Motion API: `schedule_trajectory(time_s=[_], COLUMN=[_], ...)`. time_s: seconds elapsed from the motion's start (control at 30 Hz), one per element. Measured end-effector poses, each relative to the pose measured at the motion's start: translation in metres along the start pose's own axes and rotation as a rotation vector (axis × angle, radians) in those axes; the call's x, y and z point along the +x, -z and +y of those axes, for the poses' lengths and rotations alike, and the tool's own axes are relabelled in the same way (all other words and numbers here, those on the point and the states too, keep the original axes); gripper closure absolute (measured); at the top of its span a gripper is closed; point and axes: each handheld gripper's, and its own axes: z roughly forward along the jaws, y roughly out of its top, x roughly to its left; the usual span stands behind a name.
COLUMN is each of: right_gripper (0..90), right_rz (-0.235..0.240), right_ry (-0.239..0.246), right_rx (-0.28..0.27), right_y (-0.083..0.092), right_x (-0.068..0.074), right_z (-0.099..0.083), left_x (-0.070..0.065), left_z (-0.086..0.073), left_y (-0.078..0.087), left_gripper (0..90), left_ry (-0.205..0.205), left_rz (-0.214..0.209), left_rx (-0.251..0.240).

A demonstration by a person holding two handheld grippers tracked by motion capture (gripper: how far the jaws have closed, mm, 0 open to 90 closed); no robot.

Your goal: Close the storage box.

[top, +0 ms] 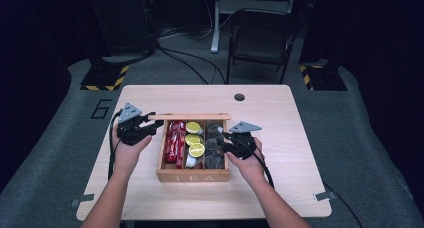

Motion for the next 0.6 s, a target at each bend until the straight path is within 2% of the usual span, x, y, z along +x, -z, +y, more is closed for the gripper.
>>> schedule_trajectory(time_s=[0.27, 0.47, 0.6], right_gripper=[59.5, 57.9, 57.9], right_rz=[0.019, 0.043, 0.049], right_ry=[0.000, -0.029, -0.032], right_rx=[-0.003, 0.009, 0.022], right_y=[-0.010, -0.018, -0.023], right_x=[0.001, 0.002, 0.003], right_z=[-0.002, -0.005, -0.007], left_x=[0.000, 0.000, 0.000], left_z=[0.000, 0.001, 0.000], left_y=[0.000, 0.000, 0.000], left_gripper=[56.8, 56.8, 56.8], left_ry=[-0.002, -0.002, -0.005], left_rz=[0.002, 0.002, 0.000], left_rx=[0.003, 0.003, 0.006])
